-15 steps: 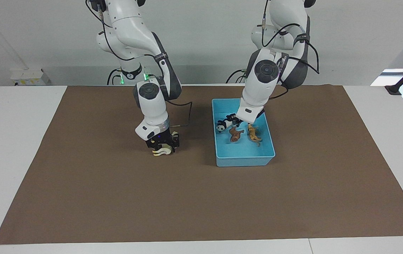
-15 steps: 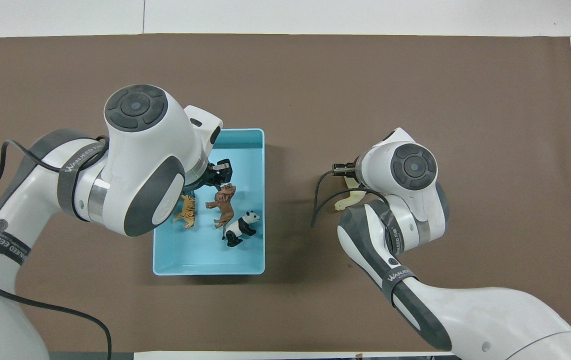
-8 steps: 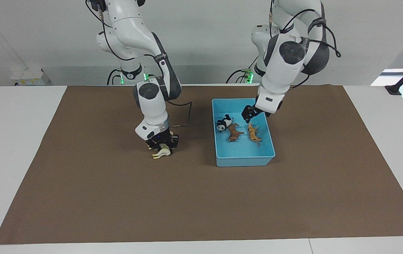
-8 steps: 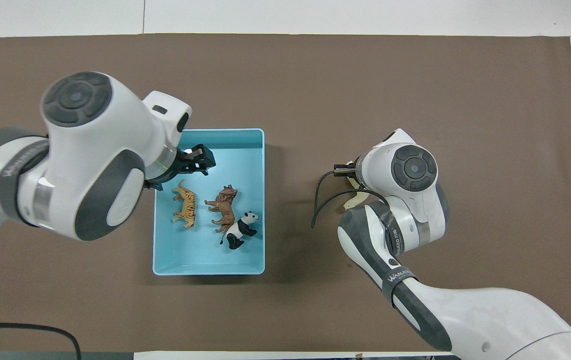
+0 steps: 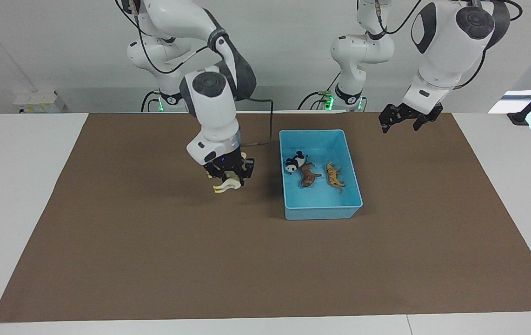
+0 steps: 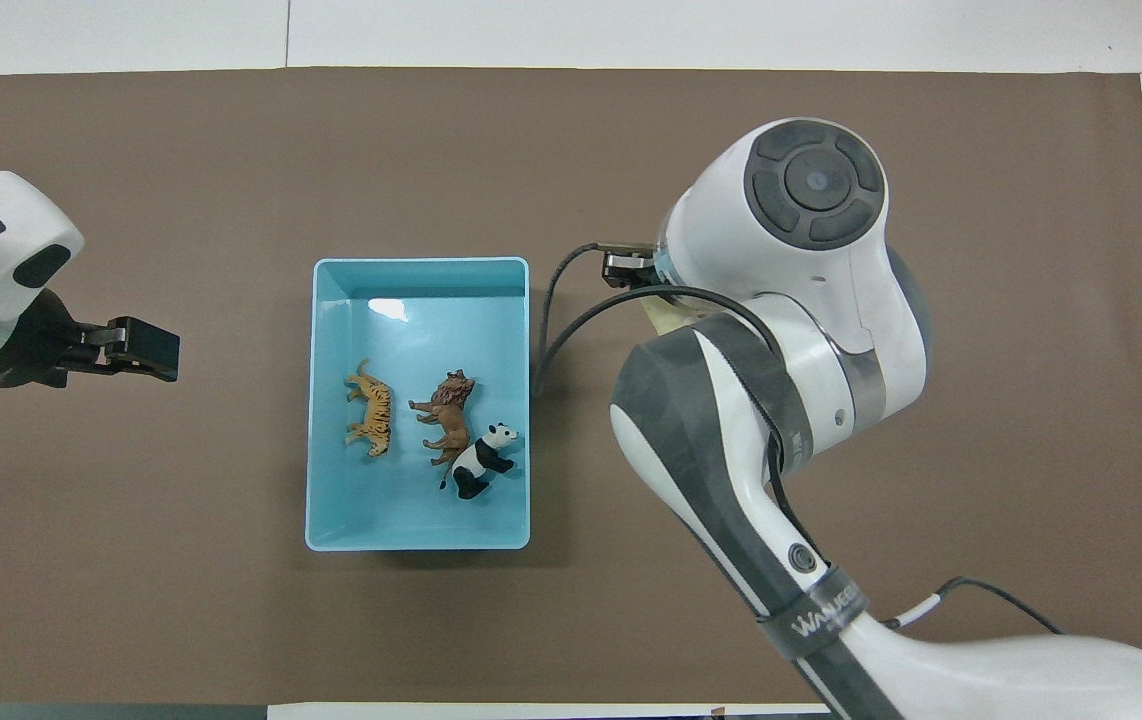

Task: Put all toys into storage box
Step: 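Lower the cream horse into the box with the right gripper and release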

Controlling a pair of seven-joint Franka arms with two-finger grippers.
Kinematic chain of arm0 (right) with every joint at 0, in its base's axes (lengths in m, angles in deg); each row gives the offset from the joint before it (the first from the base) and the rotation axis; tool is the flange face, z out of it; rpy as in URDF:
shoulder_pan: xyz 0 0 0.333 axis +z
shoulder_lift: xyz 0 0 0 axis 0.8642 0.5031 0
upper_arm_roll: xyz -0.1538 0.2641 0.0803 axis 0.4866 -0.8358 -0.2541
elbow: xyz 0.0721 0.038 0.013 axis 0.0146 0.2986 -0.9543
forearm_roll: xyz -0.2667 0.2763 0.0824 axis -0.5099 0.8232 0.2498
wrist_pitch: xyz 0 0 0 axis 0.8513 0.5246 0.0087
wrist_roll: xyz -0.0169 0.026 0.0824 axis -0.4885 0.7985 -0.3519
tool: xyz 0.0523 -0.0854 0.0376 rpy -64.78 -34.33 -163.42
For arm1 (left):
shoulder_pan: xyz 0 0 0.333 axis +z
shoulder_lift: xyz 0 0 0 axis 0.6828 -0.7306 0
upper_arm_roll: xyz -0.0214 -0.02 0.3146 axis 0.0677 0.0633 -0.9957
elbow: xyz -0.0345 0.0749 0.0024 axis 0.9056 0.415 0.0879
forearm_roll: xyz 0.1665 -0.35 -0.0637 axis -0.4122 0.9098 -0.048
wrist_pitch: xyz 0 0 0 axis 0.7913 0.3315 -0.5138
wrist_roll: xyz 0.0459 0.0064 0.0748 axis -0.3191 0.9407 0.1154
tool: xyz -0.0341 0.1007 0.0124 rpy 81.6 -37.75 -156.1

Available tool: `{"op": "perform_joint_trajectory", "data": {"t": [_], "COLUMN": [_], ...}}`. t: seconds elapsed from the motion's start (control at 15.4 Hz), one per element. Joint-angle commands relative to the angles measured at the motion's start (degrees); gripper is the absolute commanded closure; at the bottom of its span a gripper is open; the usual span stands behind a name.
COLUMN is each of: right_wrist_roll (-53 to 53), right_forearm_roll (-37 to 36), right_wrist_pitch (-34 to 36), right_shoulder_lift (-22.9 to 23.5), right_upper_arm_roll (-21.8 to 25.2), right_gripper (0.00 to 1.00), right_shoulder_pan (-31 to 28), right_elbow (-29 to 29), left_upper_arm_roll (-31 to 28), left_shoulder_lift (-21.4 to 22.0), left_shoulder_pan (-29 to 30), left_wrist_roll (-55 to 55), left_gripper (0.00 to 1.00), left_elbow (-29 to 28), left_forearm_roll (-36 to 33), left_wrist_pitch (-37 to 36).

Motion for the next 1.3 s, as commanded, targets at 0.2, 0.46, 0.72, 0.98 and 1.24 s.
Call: {"op": "perform_joint_trajectory", "data": {"t": [0.2,0.46,0.72,0.98,1.24], "right_wrist_roll": [-19.16,-23.74,-23.92,-23.92,-31.99], "right_forearm_roll": [3.97,4.05,4.06,3.97,3.88], "right_wrist_pitch": [5.38,2.58,-2.44,-3.23,-2.10], "right_shoulder_lift": [11.08,15.54,18.01,18.11,18.11], "right_upper_arm_roll": [-0.17,-0.17,-0.17,-0.17,-0.09], "right_gripper": [1.00,1.00,1.00,1.00,0.00], "right_shoulder_pan": [7.72,12.38,15.99,16.53,16.53], "right_elbow": [-20.55,-20.46,-18.00,-16.25,-16.95], "left_upper_arm_roll": [-0.24,-0.25,-0.25,-0.33,0.11], "left_shoulder_lift": [-3.70,-3.26,-3.17,-3.17,-4.04], "left_shoulder_pan": [0.39,0.12,-0.23,-0.14,1.26], "left_wrist_roll": [1.17,1.34,0.73,0.99,1.25], "left_gripper": [0.00,0.00,0.00,0.00,0.00], "left_elbow": [2.40,2.14,1.61,2.05,4.32], "left_forearm_roll": [-0.08,-0.17,-0.17,-0.43,0.70], "left_wrist_pitch": [2.38,1.41,1.67,2.72,0.89]}}
